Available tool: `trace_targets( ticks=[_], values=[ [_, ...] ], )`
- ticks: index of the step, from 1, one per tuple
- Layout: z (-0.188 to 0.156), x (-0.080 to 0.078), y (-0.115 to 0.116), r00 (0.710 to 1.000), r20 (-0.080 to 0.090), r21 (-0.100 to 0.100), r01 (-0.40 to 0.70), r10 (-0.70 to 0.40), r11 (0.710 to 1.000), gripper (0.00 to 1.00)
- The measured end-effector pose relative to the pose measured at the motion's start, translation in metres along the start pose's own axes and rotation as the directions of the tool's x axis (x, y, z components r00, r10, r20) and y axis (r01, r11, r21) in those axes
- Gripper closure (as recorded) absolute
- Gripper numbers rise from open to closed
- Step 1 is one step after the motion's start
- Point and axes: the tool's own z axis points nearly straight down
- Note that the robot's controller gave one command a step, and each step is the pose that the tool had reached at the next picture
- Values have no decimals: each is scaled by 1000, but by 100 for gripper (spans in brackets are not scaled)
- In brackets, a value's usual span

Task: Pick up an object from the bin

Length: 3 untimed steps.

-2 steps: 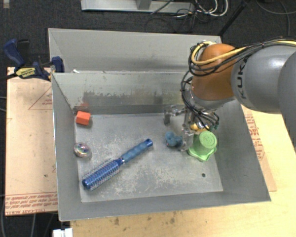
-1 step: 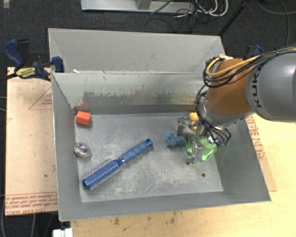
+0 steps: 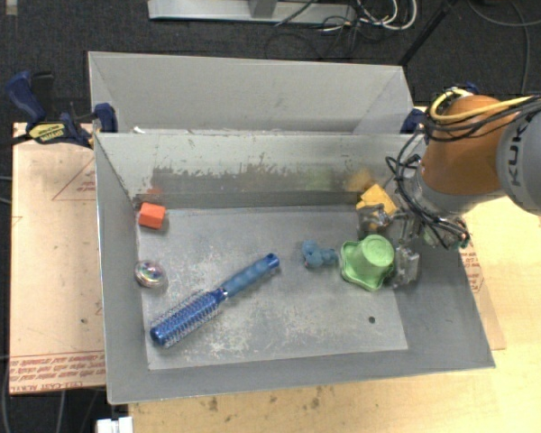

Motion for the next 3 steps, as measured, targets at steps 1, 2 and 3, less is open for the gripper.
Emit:
trace_targets(
  ticks=[1,2,3],
  values=[
    [1,-8,37,957,-3,-1,289,-289,957,0],
    [-1,-9,36,958,0,1,287,-287,958,100],
    [-171,-9,59,985,5,6,171,-171,985,100]
  ],
)
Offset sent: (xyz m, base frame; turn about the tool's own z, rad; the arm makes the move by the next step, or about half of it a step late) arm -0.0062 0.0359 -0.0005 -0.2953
